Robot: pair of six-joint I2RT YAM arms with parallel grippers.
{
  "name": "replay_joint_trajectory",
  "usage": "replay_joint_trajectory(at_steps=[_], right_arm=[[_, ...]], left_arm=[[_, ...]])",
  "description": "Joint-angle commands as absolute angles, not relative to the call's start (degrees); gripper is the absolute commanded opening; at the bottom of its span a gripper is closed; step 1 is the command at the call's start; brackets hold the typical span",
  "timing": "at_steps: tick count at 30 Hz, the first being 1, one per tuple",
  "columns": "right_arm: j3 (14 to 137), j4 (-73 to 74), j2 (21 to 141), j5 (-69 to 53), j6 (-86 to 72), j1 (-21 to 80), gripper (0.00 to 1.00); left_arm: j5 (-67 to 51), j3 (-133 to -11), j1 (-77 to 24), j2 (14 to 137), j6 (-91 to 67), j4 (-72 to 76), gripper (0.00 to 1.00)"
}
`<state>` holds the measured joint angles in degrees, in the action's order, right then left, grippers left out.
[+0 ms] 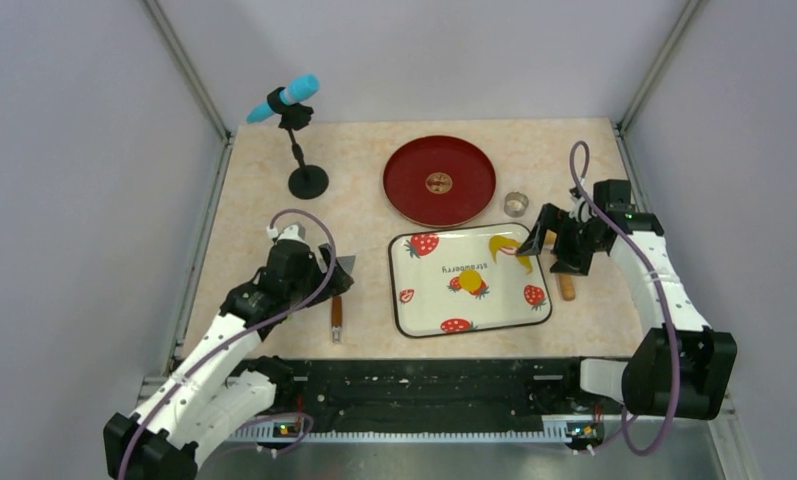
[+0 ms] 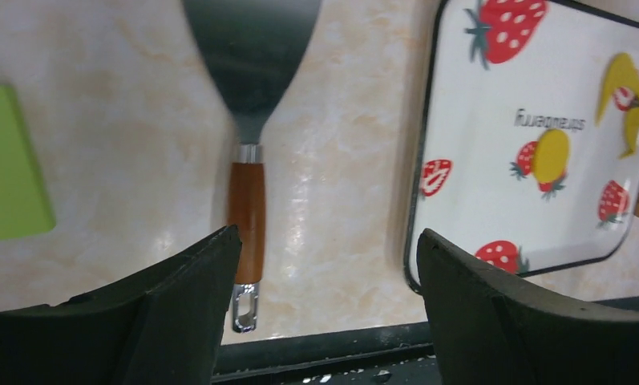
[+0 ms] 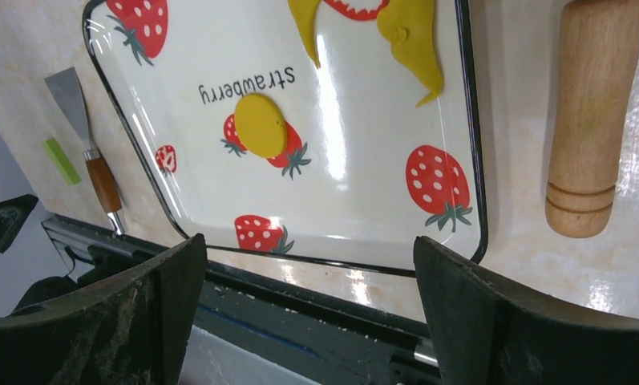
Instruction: Roll out the dumpling wrappers from the dough
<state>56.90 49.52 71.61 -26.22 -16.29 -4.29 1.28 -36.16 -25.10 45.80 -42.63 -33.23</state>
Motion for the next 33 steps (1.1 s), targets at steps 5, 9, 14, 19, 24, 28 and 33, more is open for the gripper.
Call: replay_joint_trajectory(at_steps=[5,9,14,19,24,28,33], right_arm=[[52.4,48.2,68.5,-28.9,-18.1,-4.6,0.98],[52.4,48.1,68.5,-28.0,-18.0,-4.6,0.98],[51.9,47.6,68.9,-28.6,-18.6,-4.6,0.98],[51.3,47.2,69.2,-28.7,-18.4,-4.6,0.98],[51.2,46.9,69.6,-28.8,-18.4,-4.6,0.98],[51.8,46.5,70.1,-29.2,-18.6,-4.6,0.99],[52.5,46.5,69.7,-30.4,-18.4,-4.6,0.99]], left_arm=[[8.2,-37.2,-24.6,53.5,-44.8,-42.4,0.84],[7.5,-40.7,-24.6,61.0,-41.4,-43.5,0.81],[3.3,-42.1,-24.6,69.5,-37.8,-40.9,0.74],[0.5,-41.9,-24.9,75.2,-36.3,-38.7,0.57],[2.3,-42.8,-26.7,78.3,-36.0,-39.9,0.39],[2.1,-42.9,-27.0,79.5,-35.5,-39.9,0.18],[1.4,-43.5,-27.8,77.2,-33.7,-40.3,0.00]])
